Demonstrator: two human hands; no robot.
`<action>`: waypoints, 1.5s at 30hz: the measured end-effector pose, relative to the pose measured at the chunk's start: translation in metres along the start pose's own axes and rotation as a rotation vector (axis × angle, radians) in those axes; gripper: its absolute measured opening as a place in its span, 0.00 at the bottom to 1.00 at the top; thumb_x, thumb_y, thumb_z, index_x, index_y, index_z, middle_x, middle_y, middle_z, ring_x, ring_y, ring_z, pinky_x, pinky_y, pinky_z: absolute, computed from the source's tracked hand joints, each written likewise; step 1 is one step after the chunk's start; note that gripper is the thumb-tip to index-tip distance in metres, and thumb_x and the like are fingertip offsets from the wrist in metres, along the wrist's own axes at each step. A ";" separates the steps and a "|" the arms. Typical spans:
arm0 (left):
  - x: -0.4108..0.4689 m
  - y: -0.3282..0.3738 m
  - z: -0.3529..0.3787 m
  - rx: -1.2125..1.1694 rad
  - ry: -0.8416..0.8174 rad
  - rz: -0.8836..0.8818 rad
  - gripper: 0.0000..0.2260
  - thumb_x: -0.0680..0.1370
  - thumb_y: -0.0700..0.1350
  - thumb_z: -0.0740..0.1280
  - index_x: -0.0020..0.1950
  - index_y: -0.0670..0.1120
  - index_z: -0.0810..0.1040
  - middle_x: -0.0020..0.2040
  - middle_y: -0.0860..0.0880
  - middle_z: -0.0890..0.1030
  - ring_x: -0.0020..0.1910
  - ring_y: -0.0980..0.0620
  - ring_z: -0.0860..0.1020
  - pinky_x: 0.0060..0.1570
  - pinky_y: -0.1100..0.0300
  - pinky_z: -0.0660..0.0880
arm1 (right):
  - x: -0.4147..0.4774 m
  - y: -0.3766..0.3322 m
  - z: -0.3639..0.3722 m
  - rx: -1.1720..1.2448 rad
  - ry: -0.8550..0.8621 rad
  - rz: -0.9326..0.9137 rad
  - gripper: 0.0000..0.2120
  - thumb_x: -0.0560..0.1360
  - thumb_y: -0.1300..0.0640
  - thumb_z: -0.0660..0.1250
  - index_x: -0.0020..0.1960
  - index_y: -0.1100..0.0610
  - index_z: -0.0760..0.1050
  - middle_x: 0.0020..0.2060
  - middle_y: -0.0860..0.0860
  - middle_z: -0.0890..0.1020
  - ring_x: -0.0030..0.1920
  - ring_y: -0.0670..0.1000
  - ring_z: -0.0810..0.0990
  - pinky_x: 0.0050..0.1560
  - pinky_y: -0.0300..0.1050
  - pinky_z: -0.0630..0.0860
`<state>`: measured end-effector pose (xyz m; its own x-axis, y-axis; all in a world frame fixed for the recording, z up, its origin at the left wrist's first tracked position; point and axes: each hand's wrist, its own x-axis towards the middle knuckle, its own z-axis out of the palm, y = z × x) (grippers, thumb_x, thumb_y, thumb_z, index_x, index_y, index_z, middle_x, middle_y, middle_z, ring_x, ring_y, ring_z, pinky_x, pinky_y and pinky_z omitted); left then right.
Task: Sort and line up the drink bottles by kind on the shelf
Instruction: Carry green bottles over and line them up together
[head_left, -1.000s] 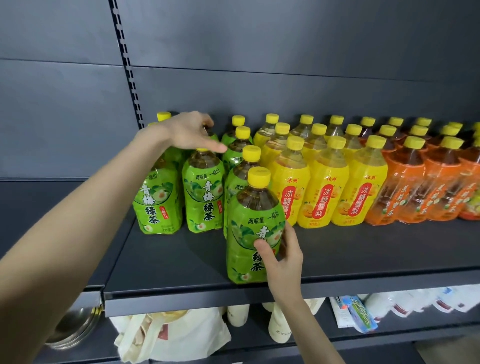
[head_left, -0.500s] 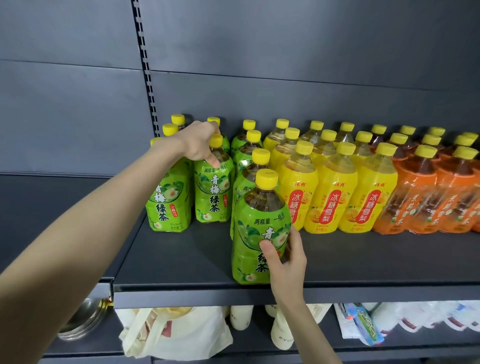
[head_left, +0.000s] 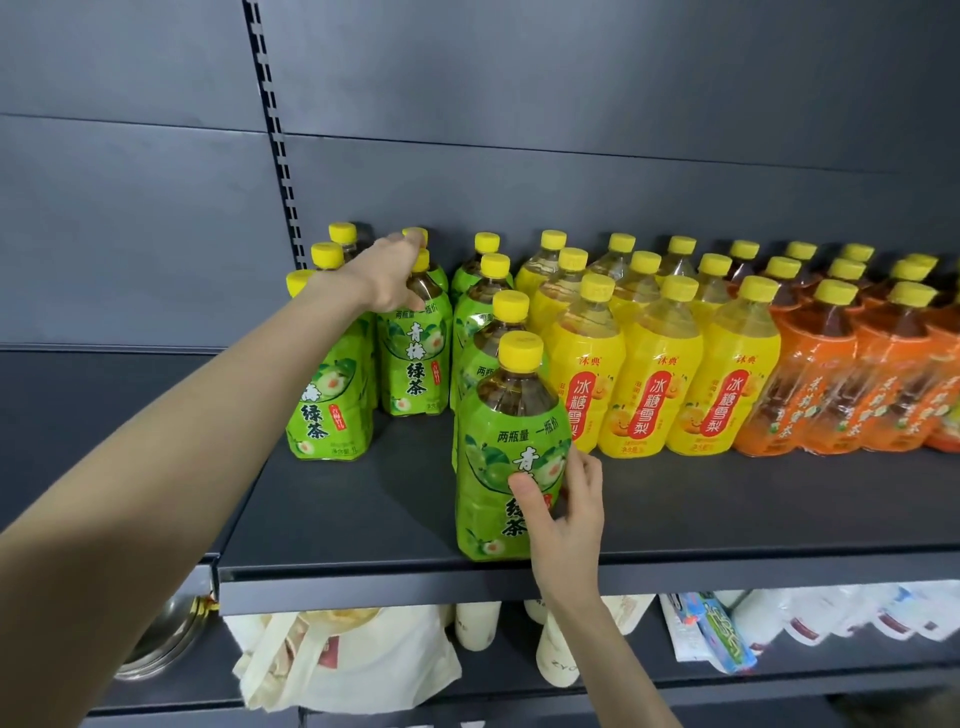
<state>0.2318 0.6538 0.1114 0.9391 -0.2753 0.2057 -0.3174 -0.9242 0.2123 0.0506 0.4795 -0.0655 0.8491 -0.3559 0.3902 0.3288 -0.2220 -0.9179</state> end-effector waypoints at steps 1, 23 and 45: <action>-0.008 0.000 0.002 0.012 0.039 0.018 0.32 0.73 0.42 0.73 0.71 0.37 0.61 0.69 0.36 0.66 0.68 0.36 0.66 0.65 0.48 0.64 | 0.000 0.000 -0.001 -0.003 0.005 -0.006 0.39 0.65 0.32 0.67 0.67 0.57 0.72 0.55 0.49 0.71 0.57 0.46 0.75 0.57 0.46 0.76; -0.178 0.017 0.130 -0.974 0.573 -0.153 0.28 0.79 0.55 0.60 0.76 0.47 0.58 0.73 0.54 0.64 0.72 0.59 0.62 0.68 0.70 0.61 | -0.006 -0.008 0.028 -0.127 0.023 -0.001 0.28 0.76 0.40 0.63 0.72 0.50 0.63 0.64 0.48 0.66 0.64 0.49 0.69 0.65 0.53 0.70; -0.166 0.019 0.152 -0.829 0.568 -0.360 0.34 0.74 0.50 0.70 0.74 0.41 0.59 0.70 0.44 0.68 0.70 0.48 0.65 0.66 0.58 0.64 | 0.043 0.026 0.023 -0.247 0.104 -0.046 0.26 0.73 0.55 0.72 0.69 0.57 0.71 0.58 0.57 0.77 0.51 0.49 0.77 0.45 0.23 0.70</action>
<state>0.0897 0.6413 -0.0638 0.8643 0.3391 0.3713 -0.2251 -0.3994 0.8887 0.1050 0.4792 -0.0741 0.7841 -0.4290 0.4485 0.2445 -0.4507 -0.8585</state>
